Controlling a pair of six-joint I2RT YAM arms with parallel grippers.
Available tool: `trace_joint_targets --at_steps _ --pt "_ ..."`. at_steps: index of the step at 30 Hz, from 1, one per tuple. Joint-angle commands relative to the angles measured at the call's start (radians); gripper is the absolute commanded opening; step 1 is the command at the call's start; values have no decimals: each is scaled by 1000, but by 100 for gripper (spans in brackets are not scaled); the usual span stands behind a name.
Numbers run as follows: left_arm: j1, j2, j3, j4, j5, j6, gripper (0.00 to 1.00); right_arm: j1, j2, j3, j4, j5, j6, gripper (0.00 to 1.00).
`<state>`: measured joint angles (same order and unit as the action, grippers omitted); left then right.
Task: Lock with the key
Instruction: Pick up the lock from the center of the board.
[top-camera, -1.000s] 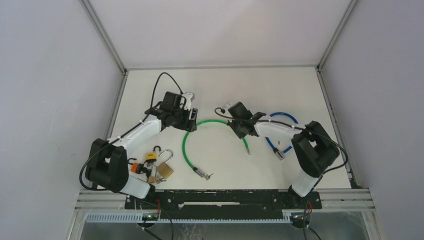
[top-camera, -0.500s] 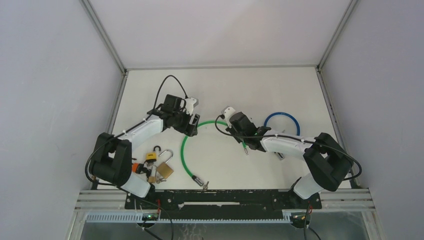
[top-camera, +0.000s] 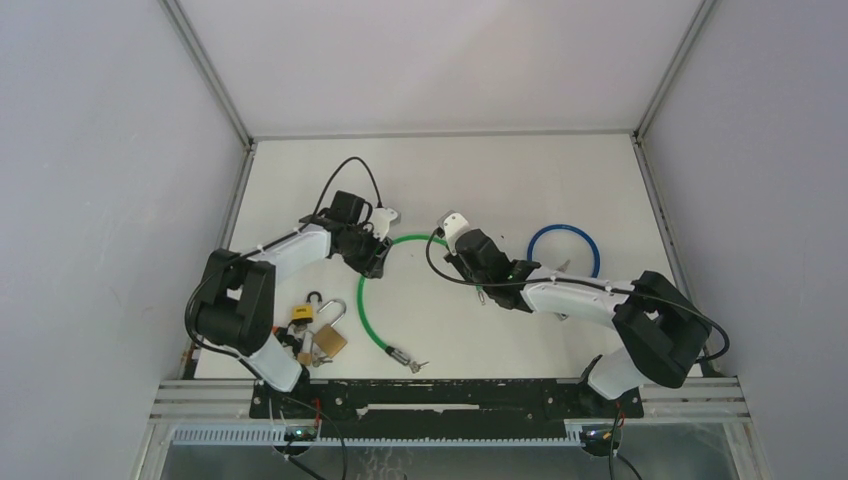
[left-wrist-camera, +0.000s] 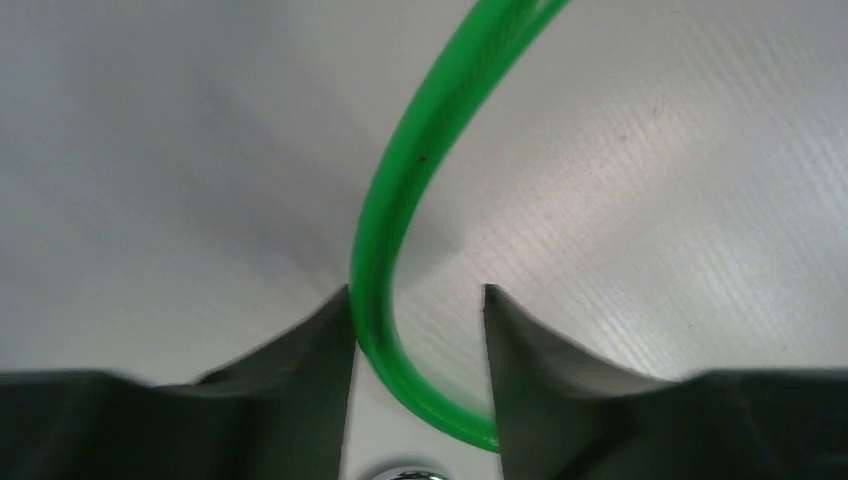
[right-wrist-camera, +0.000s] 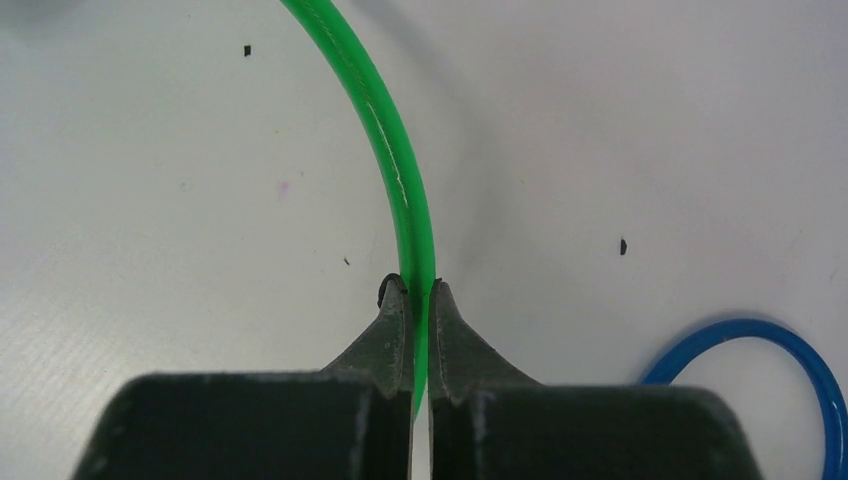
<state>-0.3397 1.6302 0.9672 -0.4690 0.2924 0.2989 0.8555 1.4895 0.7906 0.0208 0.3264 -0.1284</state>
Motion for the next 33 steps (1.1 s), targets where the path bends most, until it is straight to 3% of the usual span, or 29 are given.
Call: trace_joint_targets --at_steps 1,5,11,12,15,17,18,23,27,30,32,33 --pt "4 -2 55 45 14 24 38 17 -43 -1 99 24 30 0" --pt "5 -15 59 63 19 15 2 18 -50 -11 103 28 25 0" --pt "5 -116 90 82 35 -34 0 10 -52 -11 94 19 15 0" --pt "4 -141 93 74 35 -33 0 3 -57 -9 86 6 17 4" --pt "3 -210 114 15 18 -11 0 -35 -95 -1 50 -78 15 53" --pt "4 -251 129 -36 30 16 0 -67 -148 -1 37 -163 9 92" --pt "2 -277 131 -50 44 30 0 -91 -177 -1 31 -230 11 98" --pt "-13 -418 107 -45 108 80 0 -253 -301 -1 10 -739 63 99" --pt "-22 -506 89 -24 131 71 0 -319 -316 -1 -42 -861 97 98" --pt "-24 -550 76 -23 135 62 0 -337 -326 -1 -70 -959 123 86" --pt "-26 -576 67 -24 145 74 0 -338 -331 -1 -77 -981 153 71" --pt "-28 -586 62 -20 148 76 0 -338 -335 -1 -77 -990 165 58"
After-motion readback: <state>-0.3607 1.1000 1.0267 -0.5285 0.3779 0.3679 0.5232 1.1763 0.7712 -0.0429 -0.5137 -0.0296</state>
